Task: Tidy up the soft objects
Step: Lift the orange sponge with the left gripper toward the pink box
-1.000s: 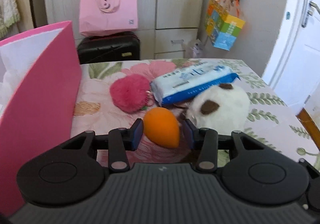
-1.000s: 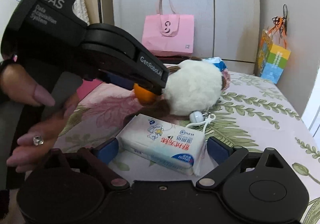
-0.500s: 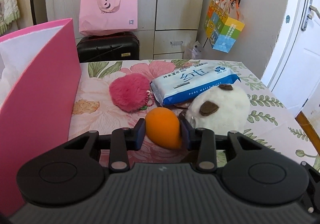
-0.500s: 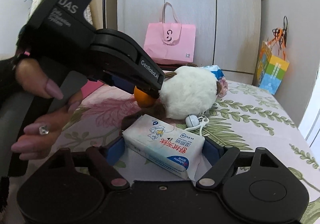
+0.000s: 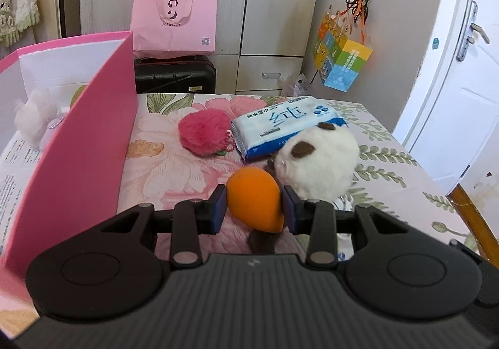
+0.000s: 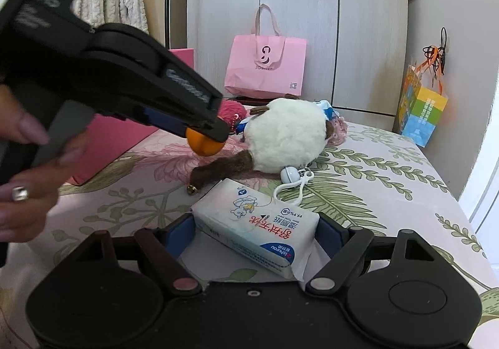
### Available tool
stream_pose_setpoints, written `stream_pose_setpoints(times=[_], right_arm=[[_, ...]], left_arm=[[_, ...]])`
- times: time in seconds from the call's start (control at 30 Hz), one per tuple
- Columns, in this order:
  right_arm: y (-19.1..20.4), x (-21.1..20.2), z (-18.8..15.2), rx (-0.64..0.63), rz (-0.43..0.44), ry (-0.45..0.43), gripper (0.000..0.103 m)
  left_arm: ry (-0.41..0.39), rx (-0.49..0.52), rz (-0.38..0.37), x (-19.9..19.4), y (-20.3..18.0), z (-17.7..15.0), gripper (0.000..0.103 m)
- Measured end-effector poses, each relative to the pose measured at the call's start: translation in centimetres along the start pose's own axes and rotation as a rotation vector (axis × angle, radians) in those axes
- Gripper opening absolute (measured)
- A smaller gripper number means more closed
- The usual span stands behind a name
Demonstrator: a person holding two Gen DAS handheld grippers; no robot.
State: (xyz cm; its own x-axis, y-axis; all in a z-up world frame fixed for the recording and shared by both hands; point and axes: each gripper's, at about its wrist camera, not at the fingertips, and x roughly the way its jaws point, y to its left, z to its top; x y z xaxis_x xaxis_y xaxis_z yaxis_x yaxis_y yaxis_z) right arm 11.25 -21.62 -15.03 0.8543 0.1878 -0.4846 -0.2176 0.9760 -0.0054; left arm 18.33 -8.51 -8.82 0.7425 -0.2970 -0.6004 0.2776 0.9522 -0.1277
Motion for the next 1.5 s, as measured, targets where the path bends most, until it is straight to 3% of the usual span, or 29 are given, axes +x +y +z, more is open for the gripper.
stream_pose_setpoints(times=[0.4, 0.83, 1.0, 1.23, 1.5], right_arm=[[-0.3, -1.6, -0.4, 0.034, -0.003, -0.016, 0.085], [-0.1, -4.5, 0.2, -0.063, 0.061, 0.002, 0.085], [-0.3, -5.5, 1.3, -0.087, 0.119, 0.027, 0.085], [0.4, -6.4, 3.1, -0.082, 0.255, 0.070, 0.085], [3.1, -6.9, 6.4, -0.134, 0.373, 0.077, 0.085]], left_arm=[[-0.004, 0.016, 0.002, -3.7, 0.0, -2.3, 0.037], [0.026, 0.015, -0.013, -7.9, 1.6, -4.5, 0.037], [0.013, 0.000, -0.016, -10.1, 2.7, -4.7, 0.037], [0.079, -0.042, -0.026, -12.1, 5.6, -4.9, 0.037], [0.085, -0.011, 0.013, -15.8, 7.6, -4.0, 0.037]])
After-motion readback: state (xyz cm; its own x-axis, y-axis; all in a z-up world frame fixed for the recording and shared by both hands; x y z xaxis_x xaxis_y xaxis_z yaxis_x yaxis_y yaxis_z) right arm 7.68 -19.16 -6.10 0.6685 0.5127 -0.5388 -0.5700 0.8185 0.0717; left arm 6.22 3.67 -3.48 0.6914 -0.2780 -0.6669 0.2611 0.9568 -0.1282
